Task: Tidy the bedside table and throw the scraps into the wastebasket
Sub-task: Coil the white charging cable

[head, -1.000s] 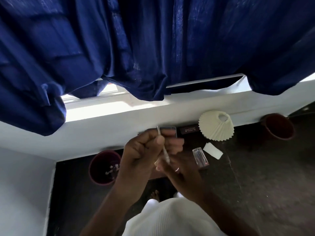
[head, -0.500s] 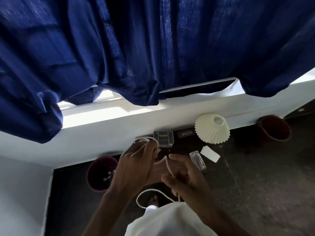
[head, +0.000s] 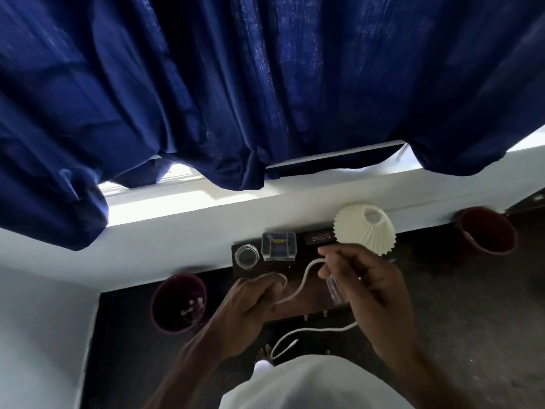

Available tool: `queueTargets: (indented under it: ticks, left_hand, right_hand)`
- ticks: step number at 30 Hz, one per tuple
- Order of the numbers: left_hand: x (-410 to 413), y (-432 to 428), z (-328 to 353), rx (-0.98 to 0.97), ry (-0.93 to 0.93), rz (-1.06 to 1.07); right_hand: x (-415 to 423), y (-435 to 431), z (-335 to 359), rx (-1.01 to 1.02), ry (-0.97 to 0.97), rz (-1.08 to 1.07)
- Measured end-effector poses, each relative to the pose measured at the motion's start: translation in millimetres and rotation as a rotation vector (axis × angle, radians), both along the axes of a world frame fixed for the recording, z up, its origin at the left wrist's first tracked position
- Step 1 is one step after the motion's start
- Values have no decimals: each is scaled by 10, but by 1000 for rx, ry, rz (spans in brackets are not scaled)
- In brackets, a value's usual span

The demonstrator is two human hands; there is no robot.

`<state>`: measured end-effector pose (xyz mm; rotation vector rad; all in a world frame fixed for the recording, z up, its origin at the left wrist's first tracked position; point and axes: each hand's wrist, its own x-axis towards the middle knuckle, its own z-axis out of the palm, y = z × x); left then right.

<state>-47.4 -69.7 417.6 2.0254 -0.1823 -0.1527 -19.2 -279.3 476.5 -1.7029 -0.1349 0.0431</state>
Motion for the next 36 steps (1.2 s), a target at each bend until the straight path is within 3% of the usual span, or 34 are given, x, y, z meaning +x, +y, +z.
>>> queueTargets:
  ticks: [2, 5, 9, 13, 15, 19, 21, 24, 28, 30, 32, 34, 36]
  left_hand:
    - [-72, -154, 44, -201, 81, 68]
    - [-125, -315, 254, -352, 148, 34]
    - [-149, -455, 694, -676, 121, 157]
    - [-102, -555, 1008, -1129, 140, 119]
    - [-60, -562, 1083, -1209, 119, 119]
    - [54, -513, 1117, -1217, 25, 208]
    - [113, -476, 1072, -1108, -23, 310]
    - [167, -455, 926, -700, -148, 459]
    - [144, -400, 662, 37, -250, 338]
    - [76, -364, 566, 214, -225, 252]
    - [-16, -377, 524, 31, -112, 241]
    - [-102, -444, 559, -379, 65, 283]
    - [-181, -504, 596, -547, 164, 304]
  right_hand:
    - [151, -61, 5, -65, -58, -33]
    - [374, -136, -50, -125, -60, -16]
    - [418, -136, -205, -152, 29, 217]
    - [98, 64, -298, -159, -32, 467]
    - [-49, 120, -325, -179, -60, 539]
    - [-224, 100, -301, -141, -78, 614]
    - [-273, 74, -329, -218, -140, 651]
    - [-308, 49, -312, -305, -121, 725]
    - [-234, 13, -185, -360, -206, 663]
    - [-133, -27, -64, -357, -247, 570]
    - [9, -74, 72, -350, -302, 467]
    - [155, -105, 190, -353, -361, 372]
    - [285, -100, 261, -307, -387, 295]
